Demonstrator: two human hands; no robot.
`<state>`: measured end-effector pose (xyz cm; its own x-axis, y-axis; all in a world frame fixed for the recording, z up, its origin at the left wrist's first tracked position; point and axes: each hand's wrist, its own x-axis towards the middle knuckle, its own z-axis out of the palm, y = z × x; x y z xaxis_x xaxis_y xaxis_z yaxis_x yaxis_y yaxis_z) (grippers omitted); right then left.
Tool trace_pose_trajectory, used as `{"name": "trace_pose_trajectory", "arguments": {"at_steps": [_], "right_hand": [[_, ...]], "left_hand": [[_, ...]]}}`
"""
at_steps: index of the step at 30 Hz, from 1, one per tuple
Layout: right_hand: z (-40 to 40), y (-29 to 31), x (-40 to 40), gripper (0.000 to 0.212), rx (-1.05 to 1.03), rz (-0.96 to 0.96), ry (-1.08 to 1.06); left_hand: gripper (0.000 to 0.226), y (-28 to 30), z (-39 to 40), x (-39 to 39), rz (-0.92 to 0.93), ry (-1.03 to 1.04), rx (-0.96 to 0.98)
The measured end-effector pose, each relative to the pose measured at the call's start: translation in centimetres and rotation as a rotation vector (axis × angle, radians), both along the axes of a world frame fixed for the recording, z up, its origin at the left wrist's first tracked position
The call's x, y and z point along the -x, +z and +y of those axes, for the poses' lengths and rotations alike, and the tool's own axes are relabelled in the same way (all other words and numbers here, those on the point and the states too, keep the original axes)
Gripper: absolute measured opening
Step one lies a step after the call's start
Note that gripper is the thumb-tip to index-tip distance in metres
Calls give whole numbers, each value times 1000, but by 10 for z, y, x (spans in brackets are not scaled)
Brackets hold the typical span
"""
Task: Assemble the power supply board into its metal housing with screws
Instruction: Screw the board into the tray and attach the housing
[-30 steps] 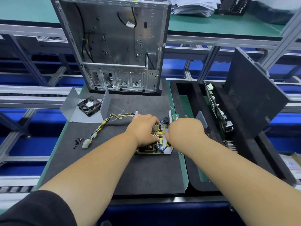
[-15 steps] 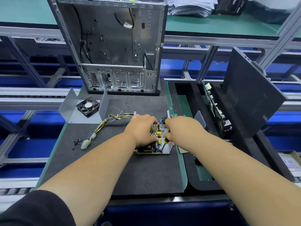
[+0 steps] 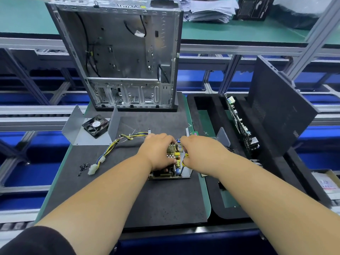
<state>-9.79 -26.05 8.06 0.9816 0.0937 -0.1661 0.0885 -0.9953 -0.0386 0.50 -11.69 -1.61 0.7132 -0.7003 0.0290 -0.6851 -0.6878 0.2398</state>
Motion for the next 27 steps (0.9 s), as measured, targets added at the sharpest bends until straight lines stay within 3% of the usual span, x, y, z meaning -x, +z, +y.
{"name": "trace_pose_trajectory", "arguments": {"at_steps": [9, 17, 20, 23, 27], "right_hand": [[7, -14, -7, 23, 272, -143, -29], [12, -16, -8, 33, 280, -97, -146], [5, -12, -3, 26, 163, -94, -133], [-5, -7, 2, 25, -53, 33, -43], [-7, -7, 4, 17, -98, 68, -26]], "left_hand": [[63, -1, 0, 1, -4, 6, -2], [65, 1, 0, 2, 0, 12, -2], [64, 0, 0, 2, 0, 16, 6], [64, 0, 0, 1, -1, 17, 1], [65, 1, 0, 2, -3, 22, -12]]}}
